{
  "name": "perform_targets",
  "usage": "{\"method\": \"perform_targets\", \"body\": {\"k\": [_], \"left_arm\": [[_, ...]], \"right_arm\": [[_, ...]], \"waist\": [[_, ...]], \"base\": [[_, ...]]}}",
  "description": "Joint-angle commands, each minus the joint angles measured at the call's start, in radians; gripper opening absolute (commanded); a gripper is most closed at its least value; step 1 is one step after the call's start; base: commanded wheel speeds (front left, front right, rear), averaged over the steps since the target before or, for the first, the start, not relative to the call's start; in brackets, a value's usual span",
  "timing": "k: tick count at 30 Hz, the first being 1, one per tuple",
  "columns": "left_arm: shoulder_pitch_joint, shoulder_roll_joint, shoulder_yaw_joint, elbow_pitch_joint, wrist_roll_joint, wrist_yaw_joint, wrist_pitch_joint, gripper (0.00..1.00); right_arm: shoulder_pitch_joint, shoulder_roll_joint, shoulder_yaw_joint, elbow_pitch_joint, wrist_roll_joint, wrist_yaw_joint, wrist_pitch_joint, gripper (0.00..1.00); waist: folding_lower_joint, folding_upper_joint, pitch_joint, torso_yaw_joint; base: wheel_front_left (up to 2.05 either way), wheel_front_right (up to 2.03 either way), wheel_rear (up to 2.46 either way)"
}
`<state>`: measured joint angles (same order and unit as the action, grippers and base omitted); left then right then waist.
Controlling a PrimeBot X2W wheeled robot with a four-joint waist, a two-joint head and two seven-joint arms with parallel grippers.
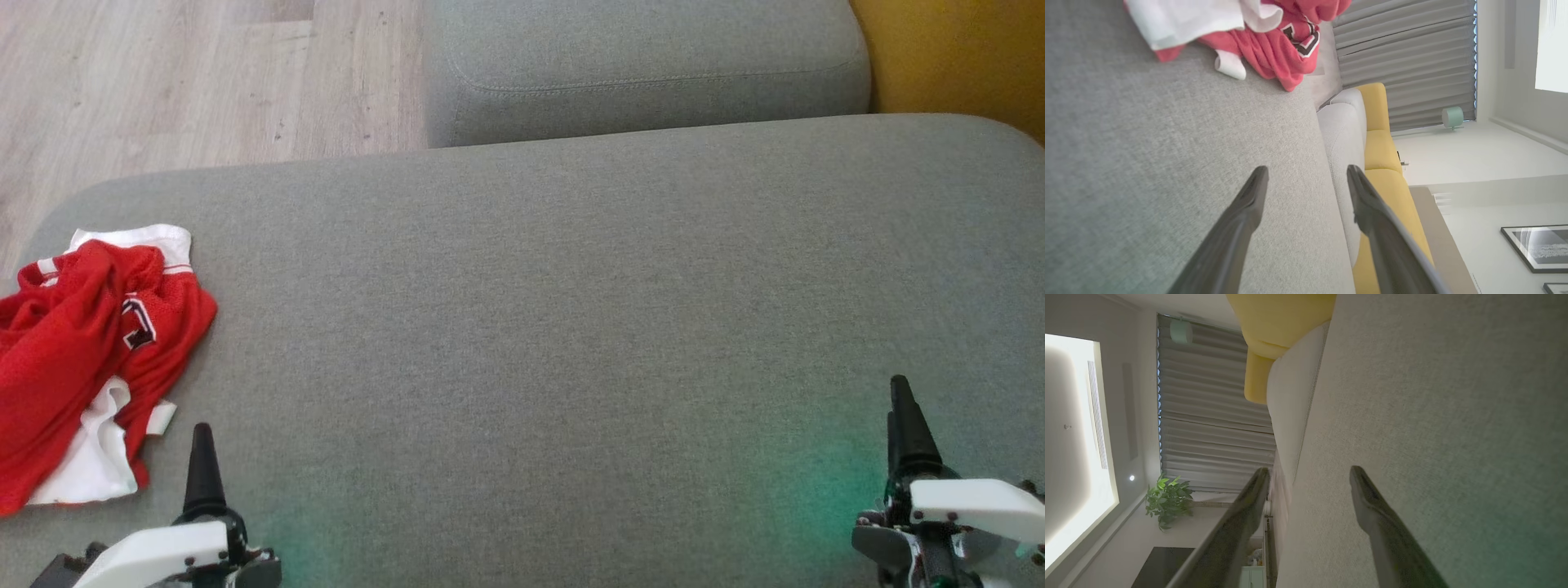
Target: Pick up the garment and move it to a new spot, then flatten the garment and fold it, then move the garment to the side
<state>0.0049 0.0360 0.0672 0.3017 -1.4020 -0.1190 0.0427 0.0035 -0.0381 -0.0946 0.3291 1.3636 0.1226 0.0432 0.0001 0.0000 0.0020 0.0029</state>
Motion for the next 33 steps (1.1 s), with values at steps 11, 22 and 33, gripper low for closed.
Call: {"method": "perform_targets", "body": {"k": [11, 22, 33], "left_arm": [[-0.04, 0.008, -0.004, -0.077, 0.16, 0.025, -0.038, 1.0], [-0.039, 0.008, -0.021, -0.104, 0.291, 0.03, -0.07, 1.0], [-0.044, 0.009, -0.039, -0.13, 0.447, 0.04, -0.106, 1.0]], "right_arm": [[-0.047, -0.006, 0.029, -0.064, -0.169, 0.002, -0.04, 1.0], [-0.053, -0.007, 0.056, -0.083, -0.301, 0.003, -0.073, 1.0], [-0.06, -0.008, 0.097, -0.094, -0.462, 0.004, -0.108, 1.0]], "waist": [[-0.0001, 0.0, 0.001, 0.002], [-0.0001, 0.0, 0.002, 0.007], [-0.0001, 0.0, 0.002, 0.011]], "base": [[0.0, 0.0, 0.0], [0.0, 0.0, 0.0], [0.0, 0.0, 0.0]]}}
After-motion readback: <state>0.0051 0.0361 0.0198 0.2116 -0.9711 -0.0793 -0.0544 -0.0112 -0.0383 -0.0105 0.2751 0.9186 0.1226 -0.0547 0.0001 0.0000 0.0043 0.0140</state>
